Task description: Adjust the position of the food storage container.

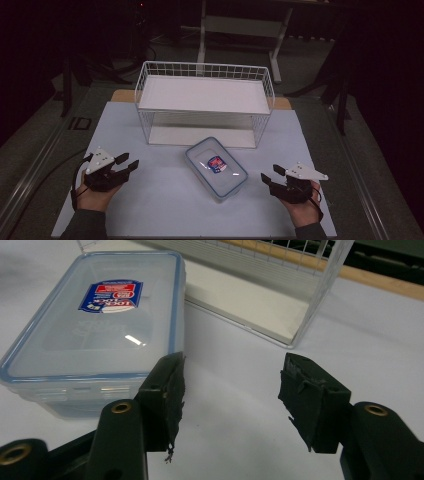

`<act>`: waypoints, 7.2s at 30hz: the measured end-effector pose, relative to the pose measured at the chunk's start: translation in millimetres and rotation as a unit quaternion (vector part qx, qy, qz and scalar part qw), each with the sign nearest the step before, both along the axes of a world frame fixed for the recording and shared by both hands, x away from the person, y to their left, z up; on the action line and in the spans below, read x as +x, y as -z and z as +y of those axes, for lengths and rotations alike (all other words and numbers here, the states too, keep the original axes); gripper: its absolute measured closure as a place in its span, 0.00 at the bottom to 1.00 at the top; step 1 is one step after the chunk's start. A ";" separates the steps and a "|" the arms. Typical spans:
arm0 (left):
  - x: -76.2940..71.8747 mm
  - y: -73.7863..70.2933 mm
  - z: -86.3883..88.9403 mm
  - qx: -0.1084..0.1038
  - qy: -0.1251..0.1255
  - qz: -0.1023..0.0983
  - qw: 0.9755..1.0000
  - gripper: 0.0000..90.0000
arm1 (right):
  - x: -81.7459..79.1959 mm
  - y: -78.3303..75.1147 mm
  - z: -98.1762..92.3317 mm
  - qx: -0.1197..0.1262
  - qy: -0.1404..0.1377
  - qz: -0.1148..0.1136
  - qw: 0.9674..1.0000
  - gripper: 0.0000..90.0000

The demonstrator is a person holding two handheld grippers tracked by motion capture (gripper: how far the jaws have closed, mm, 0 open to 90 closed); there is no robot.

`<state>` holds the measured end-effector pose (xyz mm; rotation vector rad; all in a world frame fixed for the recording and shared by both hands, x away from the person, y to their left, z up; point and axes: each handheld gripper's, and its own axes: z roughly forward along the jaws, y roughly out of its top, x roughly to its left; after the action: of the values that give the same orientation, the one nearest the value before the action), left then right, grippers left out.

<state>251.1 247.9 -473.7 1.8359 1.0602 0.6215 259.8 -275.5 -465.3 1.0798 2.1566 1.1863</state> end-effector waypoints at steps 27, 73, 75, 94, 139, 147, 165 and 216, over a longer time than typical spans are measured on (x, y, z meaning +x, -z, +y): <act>0.2 3.2 -8.3 0.007 0.015 -0.003 1.000 0.64 | -2.9 10.4 31.6 0.008 -0.081 0.039 0.996 0.97; -0.8 1.3 -12.6 0.017 0.024 -0.011 1.000 0.62 | -29.8 21.0 101.6 -0.067 -0.171 0.059 0.981 1.00; -0.8 1.4 -13.0 0.017 0.025 -0.011 0.999 0.62 | -26.5 19.5 93.8 -0.068 -0.156 0.061 0.983 1.00; 1.2 1.2 -22.7 -0.001 0.039 -0.007 0.999 0.62 | 15.9 17.8 39.9 -0.020 -0.008 0.068 0.997 1.00; 90.9 42.3 -174.3 -0.005 0.071 0.062 0.996 0.99 | 68.6 29.3 -3.9 0.019 0.094 0.098 0.991 1.00; 89.7 42.1 -171.7 0.001 0.069 0.079 0.994 0.99 | 67.2 31.0 2.4 0.028 0.082 0.099 0.991 1.00; 89.5 41.0 -130.4 -0.015 0.029 0.100 0.994 0.96 | 67.6 30.9 43.5 0.004 0.032 0.083 0.996 1.00; 33.3 18.1 -69.3 -0.089 0.024 0.105 0.990 0.69 | 60.3 15.3 70.8 0.056 -0.043 0.092 0.993 0.71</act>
<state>284.4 178.6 -491.9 1.7912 1.1660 0.2986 320.1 -204.6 -480.6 1.1951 2.3206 1.3063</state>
